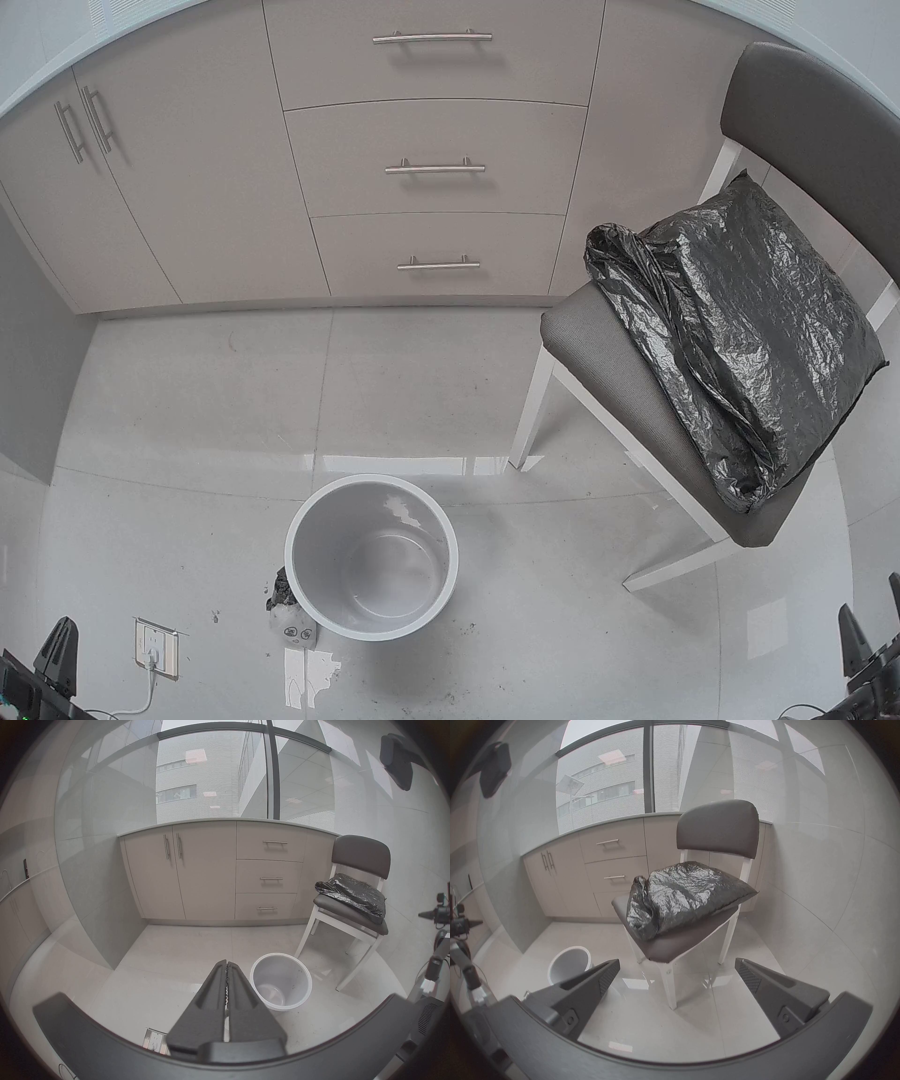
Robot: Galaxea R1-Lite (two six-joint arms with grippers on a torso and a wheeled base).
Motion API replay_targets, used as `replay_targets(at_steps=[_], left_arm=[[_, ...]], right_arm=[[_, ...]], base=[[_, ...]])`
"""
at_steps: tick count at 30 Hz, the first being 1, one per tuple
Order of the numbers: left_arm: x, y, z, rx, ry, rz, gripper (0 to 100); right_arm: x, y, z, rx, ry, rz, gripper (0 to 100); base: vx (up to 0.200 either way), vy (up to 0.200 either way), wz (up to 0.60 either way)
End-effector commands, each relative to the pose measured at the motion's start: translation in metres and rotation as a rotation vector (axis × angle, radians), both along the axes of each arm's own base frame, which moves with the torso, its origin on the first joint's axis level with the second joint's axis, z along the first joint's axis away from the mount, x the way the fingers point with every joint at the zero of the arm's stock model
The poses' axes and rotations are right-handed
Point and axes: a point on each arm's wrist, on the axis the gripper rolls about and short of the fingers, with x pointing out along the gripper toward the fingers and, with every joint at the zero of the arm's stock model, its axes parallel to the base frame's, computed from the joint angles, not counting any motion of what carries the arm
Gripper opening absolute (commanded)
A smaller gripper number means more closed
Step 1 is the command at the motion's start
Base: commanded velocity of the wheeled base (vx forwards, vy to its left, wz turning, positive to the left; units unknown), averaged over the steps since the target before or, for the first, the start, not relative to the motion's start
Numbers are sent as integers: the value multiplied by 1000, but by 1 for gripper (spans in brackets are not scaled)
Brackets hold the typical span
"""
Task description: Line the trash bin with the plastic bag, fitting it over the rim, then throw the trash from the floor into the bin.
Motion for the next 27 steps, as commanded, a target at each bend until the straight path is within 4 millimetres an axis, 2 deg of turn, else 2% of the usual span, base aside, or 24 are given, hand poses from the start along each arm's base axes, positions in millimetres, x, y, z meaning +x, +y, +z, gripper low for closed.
replay_targets(at_steps=[1,2,4,5,6,8,9,12,17,18,19,23,25,27], left_arm=[[0,0,-5,3,-1,0,0],[0,0,-4,-2,-3,1,0],[-2,0,4,-14,-30,-7,0],[-13,0,48,-89,-130,-26,0],[-15,0,60,-117,-142,-35,0],[-12,1,107,-167,-134,-98,0],[-8,0,116,-165,-117,-116,0],[5,-2,114,-162,-30,-189,0],[27,-5,90,-183,155,-273,0],[27,-5,90,-183,155,-273,0],[33,-6,81,-186,214,-294,0],[36,-7,78,-191,248,-325,0],[41,-8,78,-193,275,-331,0],[43,-8,78,-195,287,-330,0]], right_arm=[[0,-1,115,130,-167,47,100],[7,-1,137,119,-164,65,100],[17,0,143,110,-136,78,100],[32,1,146,103,-83,92,100],[36,1,146,104,-72,96,100],[61,4,150,122,-23,138,100],[72,7,150,131,-3,154,100],[101,14,148,171,54,175,100],[133,29,131,157,207,237,100],[133,29,131,157,207,237,100],[144,36,122,145,259,259,100],[154,42,114,137,268,276,100],[175,49,102,132,274,241,100],[184,51,97,130,267,206,100]], base=[[0,0,0],[0,0,0],[0,0,0],[0,0,0],[0,0,0],[0,0,0],[0,0,0],[0,0,0],[0,0,0],[0,0,0],[0,0,0],[0,0,0],[0,0,0],[0,0,0]])
